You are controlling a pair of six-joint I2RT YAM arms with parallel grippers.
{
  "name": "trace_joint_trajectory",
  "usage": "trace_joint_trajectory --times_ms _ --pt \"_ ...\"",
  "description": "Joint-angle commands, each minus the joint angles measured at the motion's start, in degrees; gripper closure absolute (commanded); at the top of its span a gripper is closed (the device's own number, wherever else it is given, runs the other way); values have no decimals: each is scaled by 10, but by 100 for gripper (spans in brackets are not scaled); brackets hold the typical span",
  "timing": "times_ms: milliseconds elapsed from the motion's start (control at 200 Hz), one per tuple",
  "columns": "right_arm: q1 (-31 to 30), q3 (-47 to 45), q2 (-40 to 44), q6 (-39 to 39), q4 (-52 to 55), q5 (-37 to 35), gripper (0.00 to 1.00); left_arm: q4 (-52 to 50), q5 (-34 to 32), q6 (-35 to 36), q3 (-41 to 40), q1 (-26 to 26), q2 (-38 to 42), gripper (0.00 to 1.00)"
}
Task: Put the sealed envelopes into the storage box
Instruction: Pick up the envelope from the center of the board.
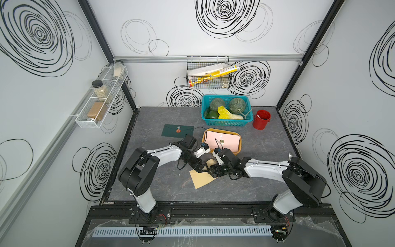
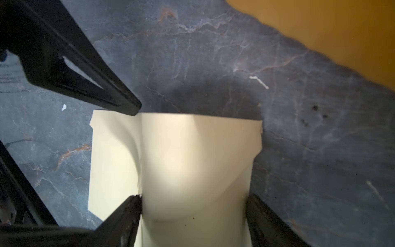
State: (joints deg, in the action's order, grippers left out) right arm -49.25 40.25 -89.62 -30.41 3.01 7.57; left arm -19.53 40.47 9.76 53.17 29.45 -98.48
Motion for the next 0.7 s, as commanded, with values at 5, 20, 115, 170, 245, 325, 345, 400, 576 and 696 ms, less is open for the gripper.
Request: trace_joint_trajectory --times_ms 5,20,115,170,245,325,345,400,576,696 --pt "3 -25 -27 17 92 -12 18 25 22 16 18 1 5 17" --pt "3 -25 -26 18 92 -11 19 26 21 16 20 1 6 16" --pt "3 -25 -26 22 93 -6 19 22 13 16 35 0 6 16" --pt "3 -24 -24 22 93 -4 19 20 13 16 44 0 5 15" --pt "3 -25 -19 21 93 -2 19 20 15 18 52 0 0 15" --pt "3 -25 -14 22 94 -2 19 17 28 24 59 1 -13 15" --pt "3 -25 -14 22 95 -3 19 15 32 28 60 2 -16 15" --pt "4 -25 -12 22 96 -4 19 9 39 33 64 6 -26 16" --pt "3 -25 -1 43 82 6 20 15 38 42 60 17 -46 16" --pt "3 -27 8 53 82 5 20 25 57 41 64 16 -53 16"
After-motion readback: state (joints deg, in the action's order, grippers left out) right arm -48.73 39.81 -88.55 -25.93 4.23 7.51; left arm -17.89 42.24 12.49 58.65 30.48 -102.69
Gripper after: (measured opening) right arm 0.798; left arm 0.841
